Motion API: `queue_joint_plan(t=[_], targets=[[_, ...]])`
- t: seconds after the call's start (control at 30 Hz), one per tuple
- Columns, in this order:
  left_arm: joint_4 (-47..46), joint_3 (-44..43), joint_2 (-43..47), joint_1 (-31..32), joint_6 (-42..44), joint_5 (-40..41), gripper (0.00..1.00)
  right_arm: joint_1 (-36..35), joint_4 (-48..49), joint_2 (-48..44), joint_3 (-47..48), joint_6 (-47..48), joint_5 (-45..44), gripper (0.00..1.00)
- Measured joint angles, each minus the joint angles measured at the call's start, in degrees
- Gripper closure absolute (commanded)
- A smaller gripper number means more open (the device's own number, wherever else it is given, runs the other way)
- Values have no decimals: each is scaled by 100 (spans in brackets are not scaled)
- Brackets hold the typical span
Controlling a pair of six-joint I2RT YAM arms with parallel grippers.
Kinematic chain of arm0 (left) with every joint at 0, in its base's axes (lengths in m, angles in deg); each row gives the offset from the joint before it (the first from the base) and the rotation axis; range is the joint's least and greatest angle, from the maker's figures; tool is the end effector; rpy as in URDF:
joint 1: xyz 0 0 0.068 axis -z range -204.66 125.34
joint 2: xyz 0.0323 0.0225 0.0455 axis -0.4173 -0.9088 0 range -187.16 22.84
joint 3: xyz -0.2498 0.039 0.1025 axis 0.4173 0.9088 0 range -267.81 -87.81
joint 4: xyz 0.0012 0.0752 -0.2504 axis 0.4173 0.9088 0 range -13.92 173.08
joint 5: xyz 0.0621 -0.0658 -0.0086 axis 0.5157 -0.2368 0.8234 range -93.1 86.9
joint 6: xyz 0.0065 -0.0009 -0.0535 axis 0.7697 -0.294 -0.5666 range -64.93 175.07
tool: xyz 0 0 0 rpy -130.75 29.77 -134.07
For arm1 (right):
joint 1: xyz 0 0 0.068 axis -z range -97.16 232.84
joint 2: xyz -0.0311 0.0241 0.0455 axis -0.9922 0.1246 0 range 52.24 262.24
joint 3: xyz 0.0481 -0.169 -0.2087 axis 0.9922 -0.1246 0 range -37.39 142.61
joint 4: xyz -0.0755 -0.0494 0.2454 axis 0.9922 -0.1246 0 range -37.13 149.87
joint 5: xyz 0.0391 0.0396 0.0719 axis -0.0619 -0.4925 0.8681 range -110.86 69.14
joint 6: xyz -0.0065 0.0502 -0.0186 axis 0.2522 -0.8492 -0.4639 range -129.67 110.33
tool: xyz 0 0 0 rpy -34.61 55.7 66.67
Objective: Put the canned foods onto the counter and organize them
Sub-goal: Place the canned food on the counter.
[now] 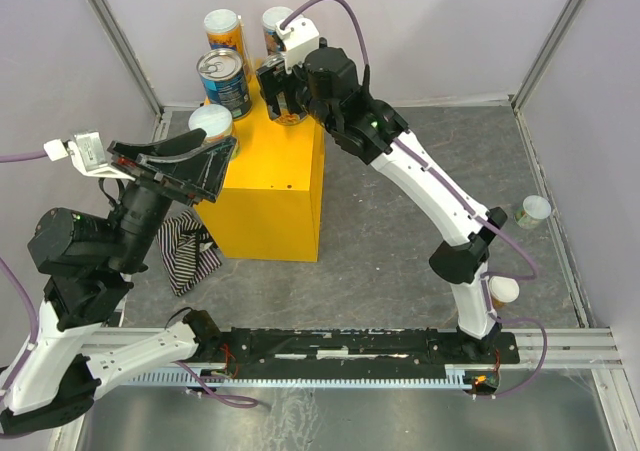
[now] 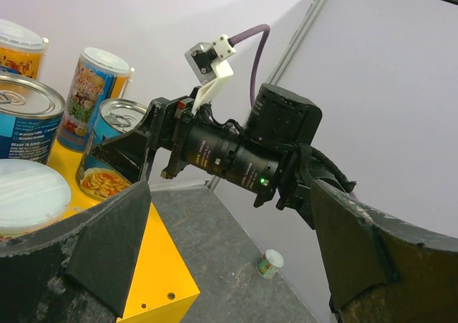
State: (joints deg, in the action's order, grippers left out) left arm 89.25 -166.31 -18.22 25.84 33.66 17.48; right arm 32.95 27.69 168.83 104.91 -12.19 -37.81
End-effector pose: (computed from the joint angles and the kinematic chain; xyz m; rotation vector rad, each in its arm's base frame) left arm 0.0585 -0.0513 0.5276 -0.0245 1.2230 -0.8973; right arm 0.2917 0.3301 0.4978 -0.4711 1.6311 0.4388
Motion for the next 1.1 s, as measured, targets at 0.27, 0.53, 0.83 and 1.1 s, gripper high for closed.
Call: queue_joint_plan(t=[0.27, 0.53, 0.83, 1.1], targets=[[2, 4, 9, 0, 7, 35, 1, 0, 149, 76, 11, -11, -9, 77], [2, 9, 15, 0, 9, 35, 1, 0, 212, 111, 20, -22, -37, 59], [4, 9, 17, 0, 9, 35, 1, -24, 256, 111, -15, -70, -188, 32], [4, 9, 17, 0, 7, 31, 1, -26, 605, 90, -249, -155, -313, 12]])
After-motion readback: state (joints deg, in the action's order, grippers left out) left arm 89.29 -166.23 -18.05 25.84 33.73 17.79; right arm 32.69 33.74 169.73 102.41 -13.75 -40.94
